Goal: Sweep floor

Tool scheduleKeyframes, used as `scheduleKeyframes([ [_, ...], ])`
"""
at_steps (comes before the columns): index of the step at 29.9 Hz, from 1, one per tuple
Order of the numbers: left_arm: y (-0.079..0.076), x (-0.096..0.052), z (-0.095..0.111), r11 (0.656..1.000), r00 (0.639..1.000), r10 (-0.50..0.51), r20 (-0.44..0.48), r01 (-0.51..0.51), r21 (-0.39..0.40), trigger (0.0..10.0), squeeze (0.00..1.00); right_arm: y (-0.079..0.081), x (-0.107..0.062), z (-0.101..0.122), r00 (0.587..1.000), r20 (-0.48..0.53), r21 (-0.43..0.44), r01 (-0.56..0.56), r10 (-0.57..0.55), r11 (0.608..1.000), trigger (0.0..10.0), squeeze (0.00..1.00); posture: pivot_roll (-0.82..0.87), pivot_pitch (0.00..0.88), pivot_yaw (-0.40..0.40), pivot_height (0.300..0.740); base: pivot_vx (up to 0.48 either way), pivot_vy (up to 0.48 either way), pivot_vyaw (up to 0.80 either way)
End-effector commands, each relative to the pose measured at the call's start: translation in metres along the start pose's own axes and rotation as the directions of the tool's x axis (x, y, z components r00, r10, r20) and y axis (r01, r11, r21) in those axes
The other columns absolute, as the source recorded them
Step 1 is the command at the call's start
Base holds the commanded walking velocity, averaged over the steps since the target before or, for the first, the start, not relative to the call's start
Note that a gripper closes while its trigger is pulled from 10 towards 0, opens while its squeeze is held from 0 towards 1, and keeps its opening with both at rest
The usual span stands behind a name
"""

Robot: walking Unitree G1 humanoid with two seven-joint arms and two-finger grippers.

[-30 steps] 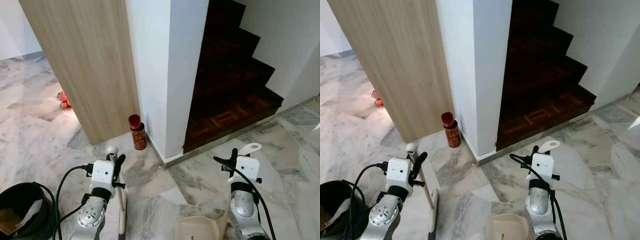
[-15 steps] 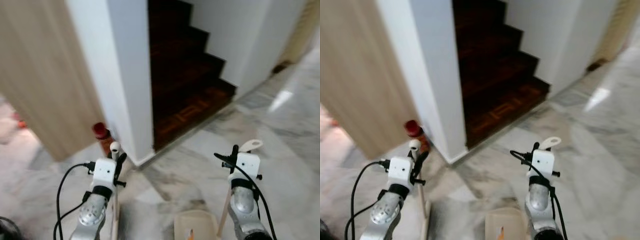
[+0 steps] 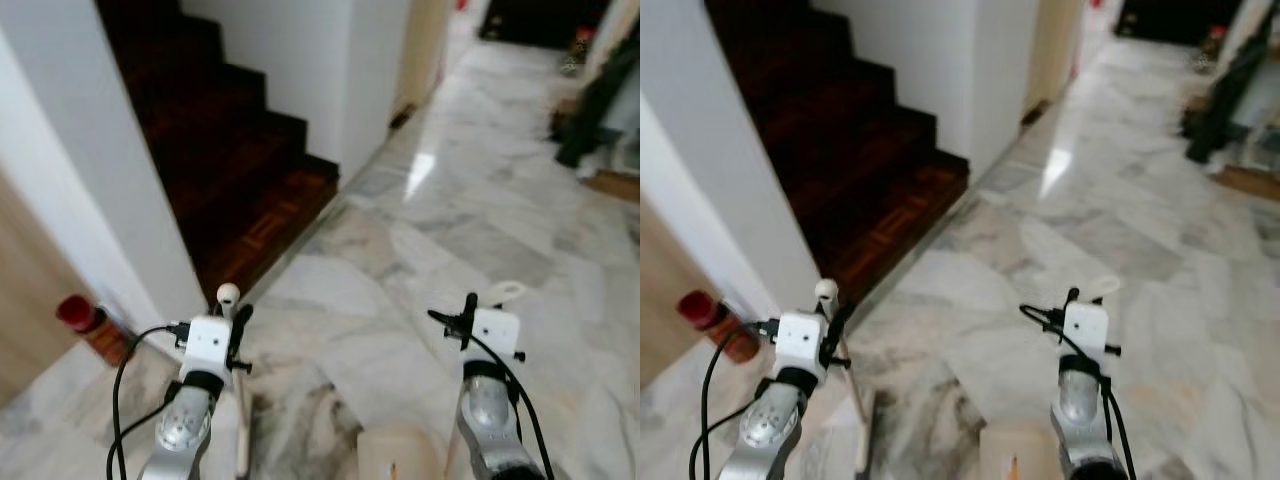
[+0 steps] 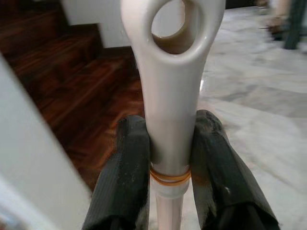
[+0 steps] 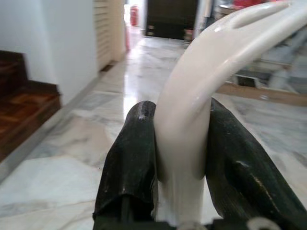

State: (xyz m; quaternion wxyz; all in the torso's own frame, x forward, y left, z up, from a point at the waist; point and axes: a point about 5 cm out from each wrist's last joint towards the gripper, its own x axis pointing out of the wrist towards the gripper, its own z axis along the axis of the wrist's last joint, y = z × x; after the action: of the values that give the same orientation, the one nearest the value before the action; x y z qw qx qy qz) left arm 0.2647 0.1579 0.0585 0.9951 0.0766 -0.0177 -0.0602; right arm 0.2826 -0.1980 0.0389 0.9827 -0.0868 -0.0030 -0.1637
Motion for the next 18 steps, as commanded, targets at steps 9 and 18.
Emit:
scheduleKeyframes([
  [9,0.0043,0.0014,0.0053,1.0,1.0,0.008,0.025,-0.009,0.023,10.0,0.0,0.0021,0.0041,0.0068,1.0,0.025,0.008,0.001,-0.001,1.0,10.0,0.0,0.11,0.003,0.043,0.74,0.0,-0.264,-0.8],
  [18,0.0077,0.0024,0.0055,1.0,1.0,0.01,0.025,-0.011,0.027,10.0,0.0,0.0045,0.0044,0.0073,1.0,0.024,0.014,0.003,-0.003,1.0,10.0,0.0,0.11,0.0,0.05,0.74,0.0,0.0,-0.8],
])
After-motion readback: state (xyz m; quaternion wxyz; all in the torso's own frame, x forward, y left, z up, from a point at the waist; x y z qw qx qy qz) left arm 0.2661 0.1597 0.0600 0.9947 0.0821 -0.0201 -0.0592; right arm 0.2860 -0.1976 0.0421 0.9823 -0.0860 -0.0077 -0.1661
